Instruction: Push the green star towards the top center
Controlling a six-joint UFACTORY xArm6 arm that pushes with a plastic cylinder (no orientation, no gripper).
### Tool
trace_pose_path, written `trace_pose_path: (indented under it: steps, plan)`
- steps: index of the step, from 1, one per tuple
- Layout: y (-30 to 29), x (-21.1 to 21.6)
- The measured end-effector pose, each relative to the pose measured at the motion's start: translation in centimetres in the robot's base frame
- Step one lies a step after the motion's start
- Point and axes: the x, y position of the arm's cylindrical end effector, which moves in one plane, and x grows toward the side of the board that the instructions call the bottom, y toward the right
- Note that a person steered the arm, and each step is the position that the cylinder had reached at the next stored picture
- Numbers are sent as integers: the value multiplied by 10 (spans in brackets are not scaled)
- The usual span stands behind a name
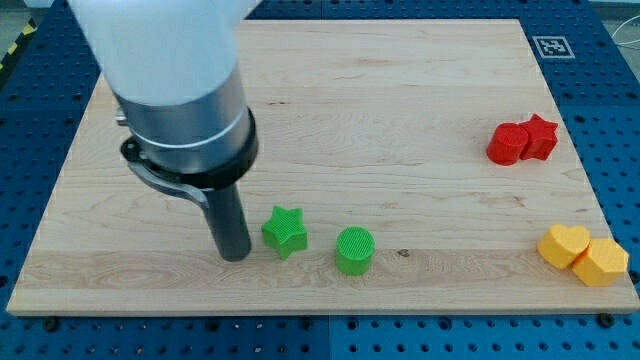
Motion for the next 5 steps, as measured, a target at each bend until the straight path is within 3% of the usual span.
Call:
trace_pose_path:
  steps: [1, 4, 5]
  plan:
    - [23, -9]
    - [41, -105]
    - [37, -82]
